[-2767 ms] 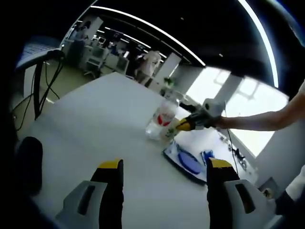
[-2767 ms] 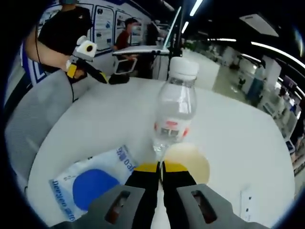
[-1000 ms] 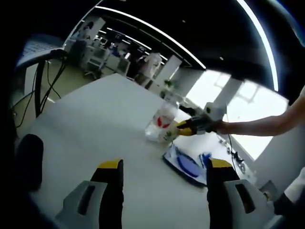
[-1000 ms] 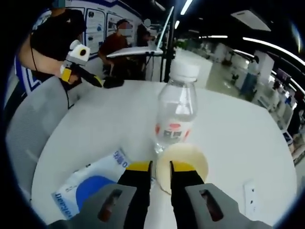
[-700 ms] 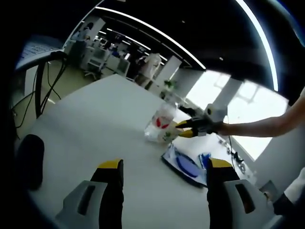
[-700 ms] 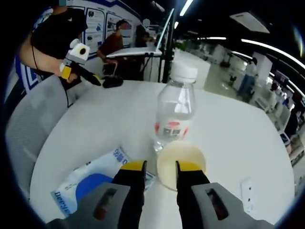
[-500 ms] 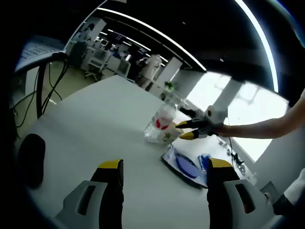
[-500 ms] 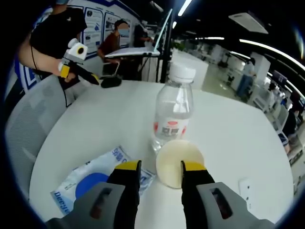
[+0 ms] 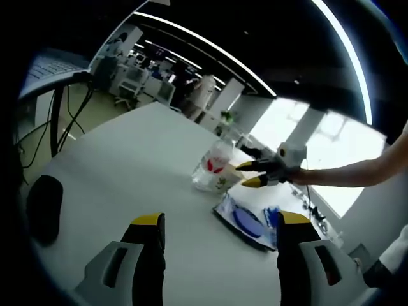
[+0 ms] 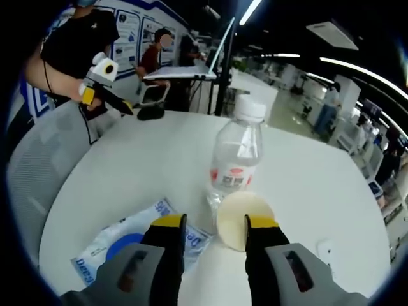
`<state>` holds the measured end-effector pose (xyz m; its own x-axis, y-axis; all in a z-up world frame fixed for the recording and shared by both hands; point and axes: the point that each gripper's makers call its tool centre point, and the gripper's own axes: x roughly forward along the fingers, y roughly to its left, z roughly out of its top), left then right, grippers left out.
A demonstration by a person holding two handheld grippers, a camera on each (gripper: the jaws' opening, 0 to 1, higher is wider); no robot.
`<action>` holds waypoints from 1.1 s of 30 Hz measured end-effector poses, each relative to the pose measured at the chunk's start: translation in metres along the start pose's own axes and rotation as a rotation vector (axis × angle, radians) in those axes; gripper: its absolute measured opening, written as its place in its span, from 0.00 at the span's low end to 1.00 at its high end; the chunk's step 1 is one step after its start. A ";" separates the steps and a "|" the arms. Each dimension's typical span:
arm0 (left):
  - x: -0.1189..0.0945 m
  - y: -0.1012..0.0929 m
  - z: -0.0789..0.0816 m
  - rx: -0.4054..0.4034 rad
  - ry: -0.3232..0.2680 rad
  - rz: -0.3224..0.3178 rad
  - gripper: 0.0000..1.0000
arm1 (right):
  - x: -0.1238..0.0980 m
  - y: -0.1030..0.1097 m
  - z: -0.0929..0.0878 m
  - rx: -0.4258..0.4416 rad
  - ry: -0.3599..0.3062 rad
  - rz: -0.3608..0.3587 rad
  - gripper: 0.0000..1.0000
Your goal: Arrange the tabletop items into an orderly group along one side of the table until the central work area is clear of visible clutter.
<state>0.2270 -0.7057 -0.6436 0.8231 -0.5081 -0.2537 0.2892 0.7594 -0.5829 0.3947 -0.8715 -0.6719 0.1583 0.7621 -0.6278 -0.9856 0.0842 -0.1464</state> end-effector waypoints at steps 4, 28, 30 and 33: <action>0.000 -0.003 0.001 0.018 0.010 -0.008 0.71 | -0.005 -0.001 0.002 0.010 -0.007 -0.017 0.36; 0.015 -0.040 0.021 0.129 0.043 -0.101 0.73 | -0.068 0.005 0.007 0.227 -0.164 -0.197 0.52; 0.016 -0.044 0.022 0.141 0.048 -0.113 0.73 | -0.075 0.005 0.007 0.237 -0.178 -0.213 0.53; 0.020 -0.047 0.022 0.150 0.057 -0.128 0.73 | -0.090 0.012 0.010 0.237 -0.184 -0.247 0.53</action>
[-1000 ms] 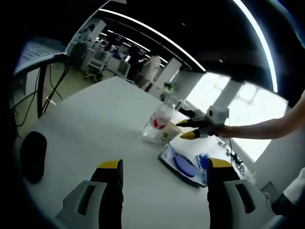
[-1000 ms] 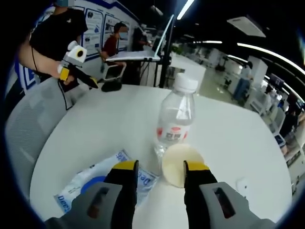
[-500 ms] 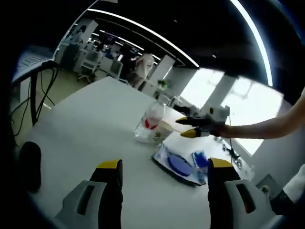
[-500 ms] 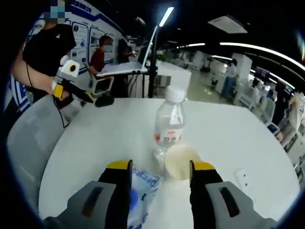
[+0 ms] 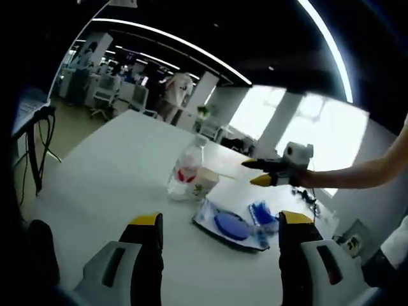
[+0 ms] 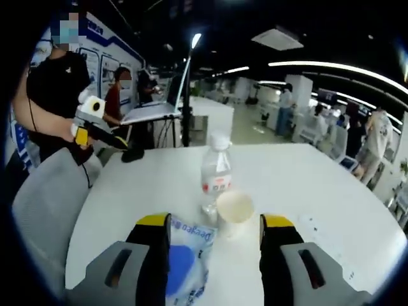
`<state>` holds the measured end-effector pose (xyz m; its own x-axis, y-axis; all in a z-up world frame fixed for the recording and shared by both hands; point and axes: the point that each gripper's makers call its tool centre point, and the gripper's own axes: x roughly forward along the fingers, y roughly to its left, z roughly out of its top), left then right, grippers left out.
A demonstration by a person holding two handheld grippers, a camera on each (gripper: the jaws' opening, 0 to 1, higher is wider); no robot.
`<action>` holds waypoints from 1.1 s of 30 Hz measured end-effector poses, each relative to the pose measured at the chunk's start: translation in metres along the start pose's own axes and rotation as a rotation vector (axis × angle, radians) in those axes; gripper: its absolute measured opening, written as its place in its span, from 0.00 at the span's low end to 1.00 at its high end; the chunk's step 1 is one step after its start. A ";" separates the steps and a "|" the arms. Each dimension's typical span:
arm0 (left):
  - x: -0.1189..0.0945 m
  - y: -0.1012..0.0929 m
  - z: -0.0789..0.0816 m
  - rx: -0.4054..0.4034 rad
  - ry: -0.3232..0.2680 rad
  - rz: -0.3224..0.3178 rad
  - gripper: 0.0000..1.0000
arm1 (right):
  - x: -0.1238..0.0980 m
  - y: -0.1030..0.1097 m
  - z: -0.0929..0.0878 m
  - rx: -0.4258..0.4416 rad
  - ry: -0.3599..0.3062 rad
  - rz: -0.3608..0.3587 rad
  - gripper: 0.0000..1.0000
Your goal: Arrange the tabletop items into an orderly group along one side of the table until the central work area is clear of visible clutter.
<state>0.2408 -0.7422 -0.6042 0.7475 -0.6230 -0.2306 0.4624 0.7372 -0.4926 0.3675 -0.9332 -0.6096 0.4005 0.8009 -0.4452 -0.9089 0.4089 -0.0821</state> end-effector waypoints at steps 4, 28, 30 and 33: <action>0.006 -0.009 -0.001 0.020 0.019 -0.027 0.74 | -0.024 0.010 0.005 0.015 -0.030 -0.042 0.55; 0.047 -0.051 -0.009 0.095 0.124 -0.177 0.74 | -0.142 0.035 -0.043 0.151 -0.067 -0.284 0.56; 0.050 -0.052 -0.009 0.103 0.135 -0.180 0.74 | -0.144 0.036 -0.046 0.159 -0.068 -0.290 0.56; 0.052 -0.055 -0.009 0.109 0.141 -0.189 0.74 | -0.145 0.036 -0.050 0.176 -0.064 -0.299 0.55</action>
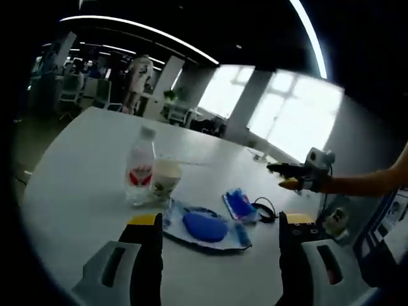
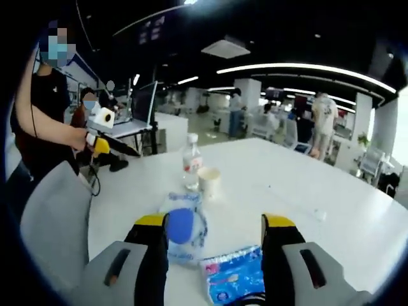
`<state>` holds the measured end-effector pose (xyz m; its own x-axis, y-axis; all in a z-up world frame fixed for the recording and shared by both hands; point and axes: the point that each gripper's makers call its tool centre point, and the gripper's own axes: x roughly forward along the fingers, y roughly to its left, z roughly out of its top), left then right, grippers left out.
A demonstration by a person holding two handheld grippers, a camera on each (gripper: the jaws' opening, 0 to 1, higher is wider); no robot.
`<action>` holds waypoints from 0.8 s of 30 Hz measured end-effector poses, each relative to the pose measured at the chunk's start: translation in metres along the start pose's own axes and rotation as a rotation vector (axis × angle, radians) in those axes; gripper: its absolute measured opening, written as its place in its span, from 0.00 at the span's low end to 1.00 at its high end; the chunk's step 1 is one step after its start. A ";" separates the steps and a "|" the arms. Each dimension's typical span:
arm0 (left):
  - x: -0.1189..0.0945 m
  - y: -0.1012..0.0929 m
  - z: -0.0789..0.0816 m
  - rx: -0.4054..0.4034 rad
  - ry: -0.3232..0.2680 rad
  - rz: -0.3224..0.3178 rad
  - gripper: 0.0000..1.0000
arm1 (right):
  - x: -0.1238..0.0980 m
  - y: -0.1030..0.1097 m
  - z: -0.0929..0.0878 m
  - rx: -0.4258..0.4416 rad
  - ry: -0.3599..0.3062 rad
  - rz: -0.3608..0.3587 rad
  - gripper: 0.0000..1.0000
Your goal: Arrange the tabletop items into an orderly group along one side of the table until the central work area is clear of visible clutter.
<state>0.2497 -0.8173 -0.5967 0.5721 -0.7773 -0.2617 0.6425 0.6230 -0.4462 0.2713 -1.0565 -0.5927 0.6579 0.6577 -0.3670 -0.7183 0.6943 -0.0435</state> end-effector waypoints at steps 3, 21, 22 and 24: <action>0.001 0.000 0.001 0.003 0.002 -0.004 0.74 | 0.000 -0.002 -0.006 0.051 0.013 -0.020 0.55; 0.001 0.006 -0.016 0.008 0.049 0.011 0.73 | 0.017 -0.012 -0.072 0.269 0.137 -0.200 0.48; 0.002 0.006 -0.016 0.009 0.051 0.014 0.73 | 0.018 -0.012 -0.074 0.280 0.141 -0.207 0.48; 0.002 0.008 -0.017 0.019 0.057 0.019 0.74 | 0.019 -0.012 -0.080 0.311 0.151 -0.230 0.46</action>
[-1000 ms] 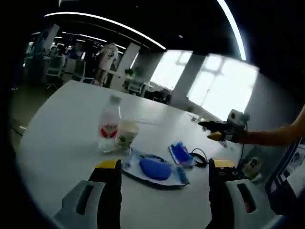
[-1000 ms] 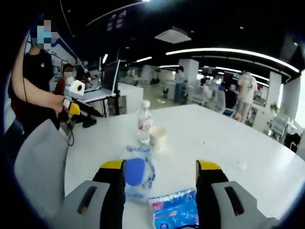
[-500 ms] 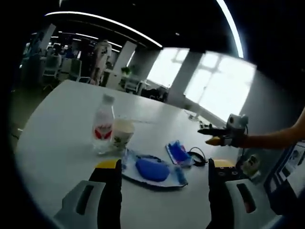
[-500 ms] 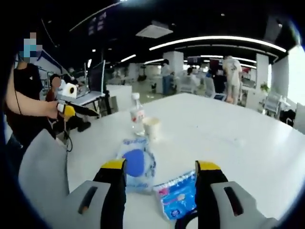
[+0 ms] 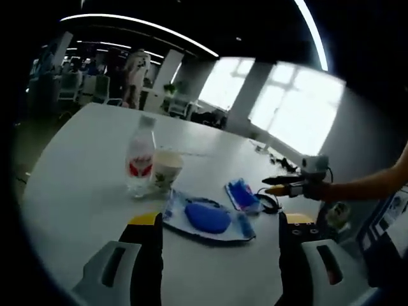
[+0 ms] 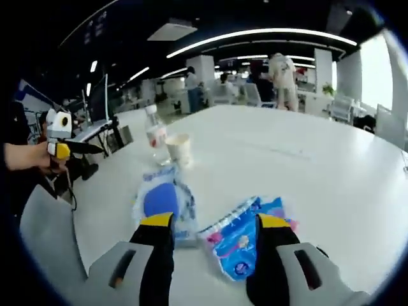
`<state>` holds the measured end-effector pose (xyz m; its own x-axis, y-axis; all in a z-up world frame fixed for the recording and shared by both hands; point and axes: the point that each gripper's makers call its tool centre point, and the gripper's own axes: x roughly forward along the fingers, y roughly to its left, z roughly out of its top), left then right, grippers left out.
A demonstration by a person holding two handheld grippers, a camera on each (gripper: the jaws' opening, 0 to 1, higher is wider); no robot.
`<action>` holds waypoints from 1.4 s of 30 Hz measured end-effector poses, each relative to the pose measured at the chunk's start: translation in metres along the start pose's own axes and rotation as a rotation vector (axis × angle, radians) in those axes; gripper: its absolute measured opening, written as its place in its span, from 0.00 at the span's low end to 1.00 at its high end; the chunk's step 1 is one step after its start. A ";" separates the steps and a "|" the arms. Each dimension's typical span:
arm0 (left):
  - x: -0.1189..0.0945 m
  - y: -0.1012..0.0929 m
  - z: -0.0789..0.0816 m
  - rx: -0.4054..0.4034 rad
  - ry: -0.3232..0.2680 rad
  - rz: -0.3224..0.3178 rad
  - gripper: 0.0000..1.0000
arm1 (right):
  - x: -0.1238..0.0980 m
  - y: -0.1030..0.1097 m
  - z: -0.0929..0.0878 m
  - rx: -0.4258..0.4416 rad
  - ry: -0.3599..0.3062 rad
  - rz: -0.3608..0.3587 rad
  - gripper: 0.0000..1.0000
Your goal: Arrange the tabletop items into an orderly group along one side of the table until the central work area is clear of visible clutter.
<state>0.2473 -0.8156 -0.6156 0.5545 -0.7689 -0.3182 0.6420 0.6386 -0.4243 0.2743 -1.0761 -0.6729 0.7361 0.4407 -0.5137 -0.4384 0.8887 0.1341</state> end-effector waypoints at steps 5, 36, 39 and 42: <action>0.005 -0.001 0.000 -0.006 -0.006 0.003 0.74 | 0.008 -0.015 -0.012 0.129 0.018 -0.092 0.43; 0.209 -0.096 0.035 0.349 0.137 -0.387 0.63 | -0.018 0.007 -0.051 0.813 -0.180 -0.472 0.36; 0.230 -0.093 0.039 0.321 0.129 -0.387 0.64 | -0.014 0.010 -0.054 0.847 -0.184 -0.482 0.36; 0.251 -0.085 0.039 0.350 0.131 -0.360 0.63 | -0.007 0.013 -0.054 0.875 -0.186 -0.490 0.37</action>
<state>0.3530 -1.0614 -0.6260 0.2096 -0.9250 -0.3169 0.9309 0.2879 -0.2247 0.2356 -1.0742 -0.7134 0.8343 -0.0502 -0.5490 0.4086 0.7249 0.5546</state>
